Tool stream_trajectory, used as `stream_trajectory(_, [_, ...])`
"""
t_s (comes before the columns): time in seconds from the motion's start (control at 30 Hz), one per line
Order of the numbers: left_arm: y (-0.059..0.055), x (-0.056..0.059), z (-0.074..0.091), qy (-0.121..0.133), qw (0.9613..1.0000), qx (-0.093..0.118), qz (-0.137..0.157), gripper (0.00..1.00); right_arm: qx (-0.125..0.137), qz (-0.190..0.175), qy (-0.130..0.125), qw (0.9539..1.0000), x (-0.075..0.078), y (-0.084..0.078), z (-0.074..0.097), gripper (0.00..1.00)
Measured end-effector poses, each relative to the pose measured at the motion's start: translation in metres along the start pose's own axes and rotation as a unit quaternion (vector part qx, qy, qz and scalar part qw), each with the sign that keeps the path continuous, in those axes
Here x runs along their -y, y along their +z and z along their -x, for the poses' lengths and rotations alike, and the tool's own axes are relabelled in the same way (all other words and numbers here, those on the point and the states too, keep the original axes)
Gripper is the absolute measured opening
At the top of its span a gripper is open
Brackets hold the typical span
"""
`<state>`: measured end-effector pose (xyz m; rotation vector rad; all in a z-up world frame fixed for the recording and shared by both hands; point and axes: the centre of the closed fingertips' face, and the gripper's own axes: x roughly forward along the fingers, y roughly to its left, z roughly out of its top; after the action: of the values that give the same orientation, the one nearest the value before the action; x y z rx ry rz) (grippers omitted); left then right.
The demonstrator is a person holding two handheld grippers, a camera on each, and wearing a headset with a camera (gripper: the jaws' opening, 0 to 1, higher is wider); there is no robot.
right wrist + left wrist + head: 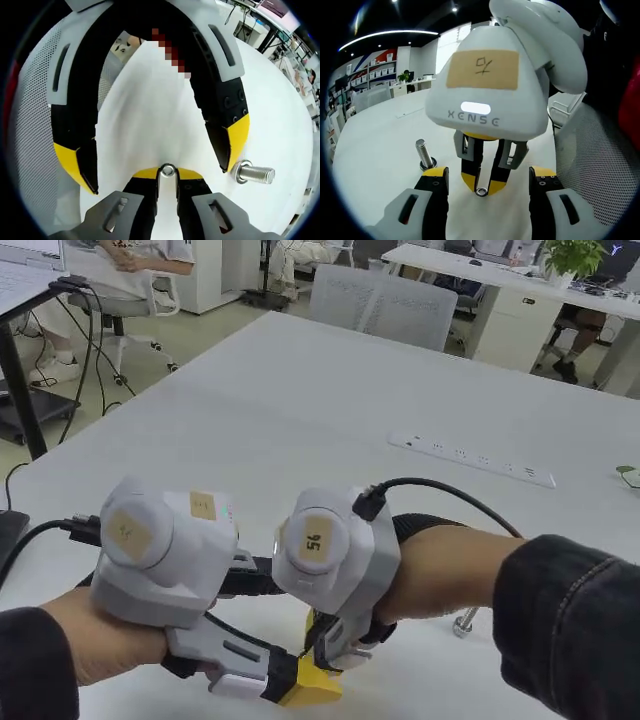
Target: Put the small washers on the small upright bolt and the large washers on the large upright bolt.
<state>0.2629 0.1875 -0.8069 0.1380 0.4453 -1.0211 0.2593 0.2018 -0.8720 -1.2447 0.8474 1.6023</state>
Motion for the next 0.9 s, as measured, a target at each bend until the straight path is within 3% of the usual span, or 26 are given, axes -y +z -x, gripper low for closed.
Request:
stream_trajectory(0.67, [-0.004, 0.004, 0.001, -0.005, 1.0, -0.005, -0.002, 0.64, -0.008, -0.038, -0.015, 0.9991, -0.002, -0.033, 0.018, 0.13])
stream_trajectory(0.9, [-0.004, 0.004, 0.0, -0.007, 1.0, -0.006, -0.002, 0.64, -0.017, -0.052, -0.02, 0.9983, -0.004, -0.052, 0.026, 0.13])
